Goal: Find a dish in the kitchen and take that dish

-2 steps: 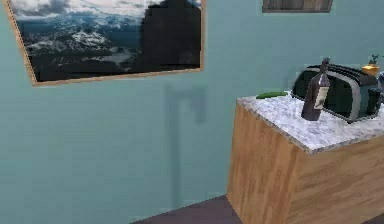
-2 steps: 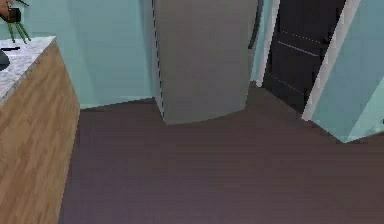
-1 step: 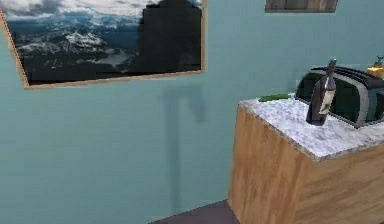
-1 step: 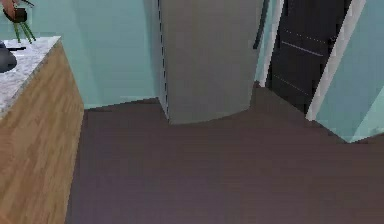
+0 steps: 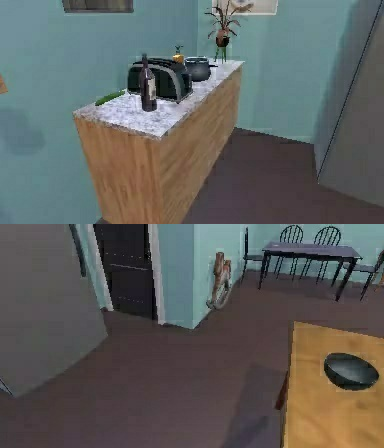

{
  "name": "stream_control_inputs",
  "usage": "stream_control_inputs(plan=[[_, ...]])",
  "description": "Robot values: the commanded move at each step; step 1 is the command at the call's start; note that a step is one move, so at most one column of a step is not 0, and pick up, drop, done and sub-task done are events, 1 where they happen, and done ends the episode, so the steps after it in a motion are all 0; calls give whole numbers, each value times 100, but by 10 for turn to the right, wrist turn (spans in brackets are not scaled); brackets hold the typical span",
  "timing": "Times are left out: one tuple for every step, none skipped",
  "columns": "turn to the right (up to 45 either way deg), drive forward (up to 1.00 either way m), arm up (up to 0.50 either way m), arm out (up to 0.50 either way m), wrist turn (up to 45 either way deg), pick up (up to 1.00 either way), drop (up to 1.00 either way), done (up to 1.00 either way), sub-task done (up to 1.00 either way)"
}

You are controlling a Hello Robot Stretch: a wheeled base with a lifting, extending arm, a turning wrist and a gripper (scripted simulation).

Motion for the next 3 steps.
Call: stream_control_inputs(plan=[[390,0,0,0,0,0,0,0,0],[0,35,0,0,0,0,0,0,0],[450,0,0,0,0,0,0,0,0]])
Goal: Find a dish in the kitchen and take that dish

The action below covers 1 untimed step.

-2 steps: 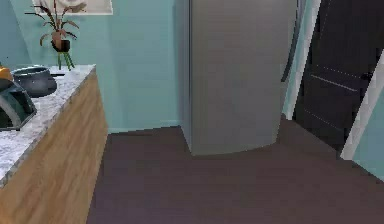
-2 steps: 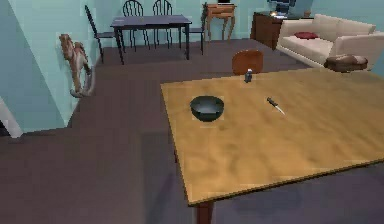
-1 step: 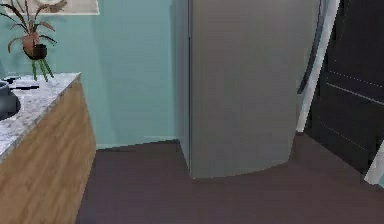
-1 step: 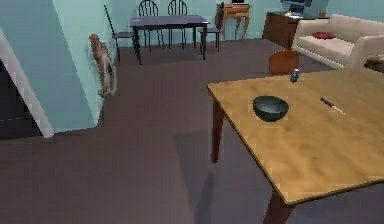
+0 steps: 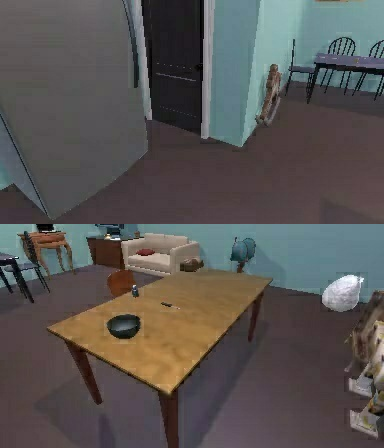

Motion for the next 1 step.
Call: stream_control_inputs(plan=[[270,0,0,0,0,0,0,0,0]])
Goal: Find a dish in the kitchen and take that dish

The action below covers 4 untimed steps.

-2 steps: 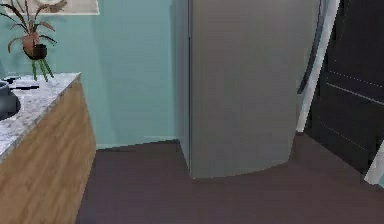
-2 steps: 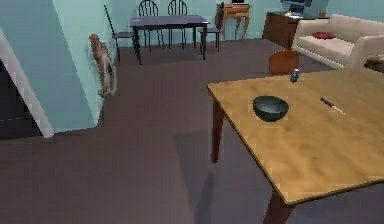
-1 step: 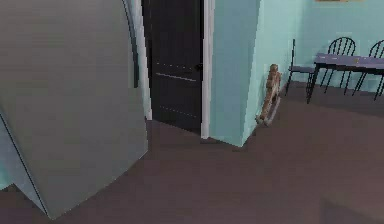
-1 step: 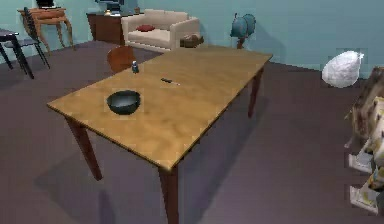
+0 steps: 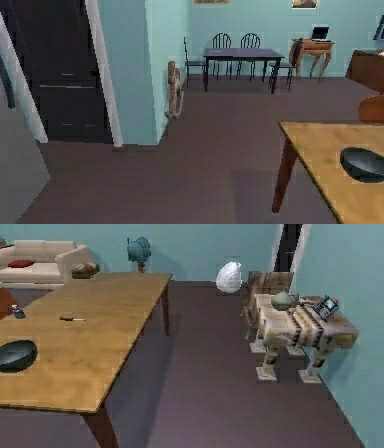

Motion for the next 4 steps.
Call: stream_control_inputs(plan=[[0,60,0,0,0,0,0,0,0],[-120,0,0,0,0,0,0,0,0],[0,0,50,0,0,0,0,0,0],[0,0,38,0,0,0,0,0,0]])
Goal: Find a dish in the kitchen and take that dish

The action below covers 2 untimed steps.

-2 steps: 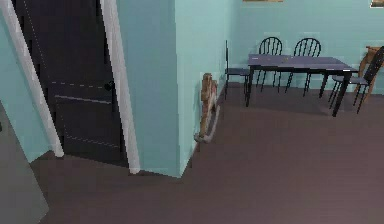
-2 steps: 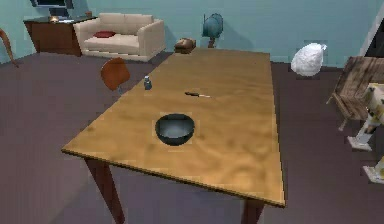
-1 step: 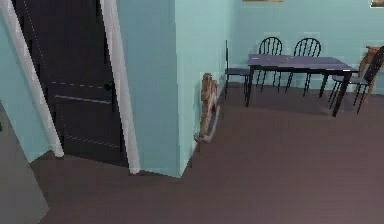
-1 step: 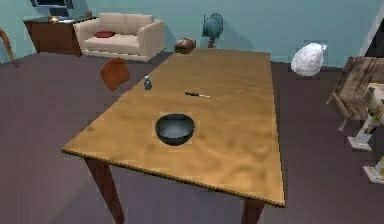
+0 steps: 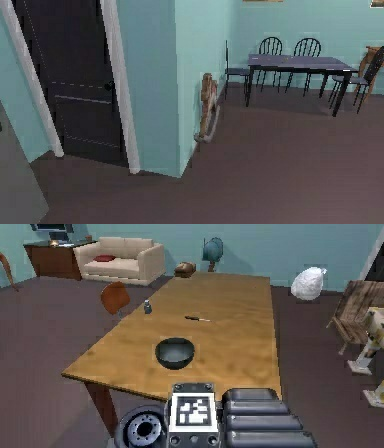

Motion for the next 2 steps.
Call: stream_control_inputs(plan=[[0,0,0,36,0,0,0,0,0],[0,0,0,0,450,0,0,0,0]])
